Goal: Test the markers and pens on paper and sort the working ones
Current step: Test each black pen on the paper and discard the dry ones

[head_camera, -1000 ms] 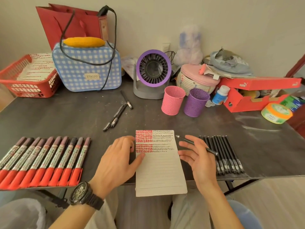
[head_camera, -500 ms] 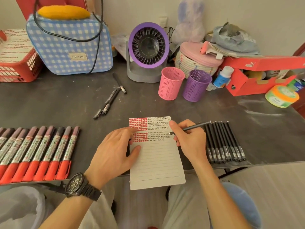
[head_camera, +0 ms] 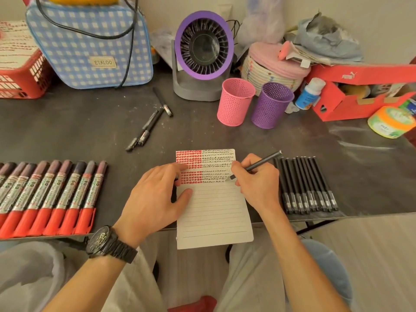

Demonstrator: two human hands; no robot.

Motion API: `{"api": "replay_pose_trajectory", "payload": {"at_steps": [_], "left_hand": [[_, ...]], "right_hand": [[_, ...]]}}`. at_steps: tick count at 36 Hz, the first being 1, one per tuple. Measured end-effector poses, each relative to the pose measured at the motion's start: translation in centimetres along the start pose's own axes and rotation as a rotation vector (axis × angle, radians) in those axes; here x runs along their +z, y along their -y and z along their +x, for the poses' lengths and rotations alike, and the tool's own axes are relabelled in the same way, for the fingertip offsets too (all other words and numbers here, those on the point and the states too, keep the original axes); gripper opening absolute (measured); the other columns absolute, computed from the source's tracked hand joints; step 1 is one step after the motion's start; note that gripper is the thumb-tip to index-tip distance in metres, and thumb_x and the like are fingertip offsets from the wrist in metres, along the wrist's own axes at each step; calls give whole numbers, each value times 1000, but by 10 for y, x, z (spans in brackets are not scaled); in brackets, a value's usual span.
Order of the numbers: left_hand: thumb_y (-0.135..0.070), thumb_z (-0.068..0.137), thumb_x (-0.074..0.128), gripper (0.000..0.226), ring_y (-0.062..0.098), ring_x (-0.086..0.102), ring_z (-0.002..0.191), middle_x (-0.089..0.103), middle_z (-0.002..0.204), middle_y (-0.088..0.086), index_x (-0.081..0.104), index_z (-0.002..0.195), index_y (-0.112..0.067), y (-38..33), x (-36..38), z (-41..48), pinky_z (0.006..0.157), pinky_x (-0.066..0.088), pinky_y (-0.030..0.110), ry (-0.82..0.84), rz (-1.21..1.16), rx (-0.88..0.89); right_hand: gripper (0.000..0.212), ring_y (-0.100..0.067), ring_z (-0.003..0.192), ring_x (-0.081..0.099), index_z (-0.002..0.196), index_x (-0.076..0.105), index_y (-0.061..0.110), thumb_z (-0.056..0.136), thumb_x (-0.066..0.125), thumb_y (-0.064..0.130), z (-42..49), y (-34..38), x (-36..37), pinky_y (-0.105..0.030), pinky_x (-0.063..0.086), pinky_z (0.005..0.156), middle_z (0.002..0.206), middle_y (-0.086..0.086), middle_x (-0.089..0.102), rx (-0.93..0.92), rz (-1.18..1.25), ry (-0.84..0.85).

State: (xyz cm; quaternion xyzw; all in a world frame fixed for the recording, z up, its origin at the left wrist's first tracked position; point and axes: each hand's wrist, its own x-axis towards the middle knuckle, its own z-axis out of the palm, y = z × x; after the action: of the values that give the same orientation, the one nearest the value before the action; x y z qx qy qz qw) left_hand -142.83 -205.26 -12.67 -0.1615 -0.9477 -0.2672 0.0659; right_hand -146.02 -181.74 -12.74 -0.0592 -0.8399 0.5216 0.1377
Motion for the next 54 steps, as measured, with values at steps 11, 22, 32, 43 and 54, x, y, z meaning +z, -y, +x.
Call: {"api": "replay_pose_trajectory", "payload": {"at_steps": [11,22,32,43,54], "left_hand": [[-48,92,58,28,11,58,111,60,134,-12,33,92,-37,3,1,2,105,42,37,21,-4,-18],[-49,91,60,29,9,57,116,60,134,-13,34,87,-35,2,1,1,105,39,33,15,3,-25],[-51,91,58,30,7,56,115,59,135,-15,33,86,-37,4,2,2,105,40,33,6,-8,-15],[-53,92,54,26,1,53,108,59,134,-16,31,94,-40,5,2,0,104,40,29,-13,-5,-6],[-50,96,26,16,3,50,92,52,93,-26,39,91,-43,7,0,-4,70,40,21,-129,-179,-87]], "right_hand": [[31,-2,39,57,59,56,19,86,70,22,0,0,0,-14,41,42,47,-1,62,18,-5,4],[36,-3,38,55,55,52,21,86,70,18,0,0,-1,-14,40,42,44,-1,59,15,25,-3],[36,-4,38,51,55,51,19,86,69,16,1,-1,-2,-14,40,43,45,-3,58,7,18,3],[38,-10,41,52,62,53,24,93,72,34,0,1,-7,-19,42,46,49,-1,60,1,136,-104],[18,-13,49,60,79,66,31,95,69,40,-1,8,-9,-24,46,52,64,-1,65,-8,208,-172]]}}
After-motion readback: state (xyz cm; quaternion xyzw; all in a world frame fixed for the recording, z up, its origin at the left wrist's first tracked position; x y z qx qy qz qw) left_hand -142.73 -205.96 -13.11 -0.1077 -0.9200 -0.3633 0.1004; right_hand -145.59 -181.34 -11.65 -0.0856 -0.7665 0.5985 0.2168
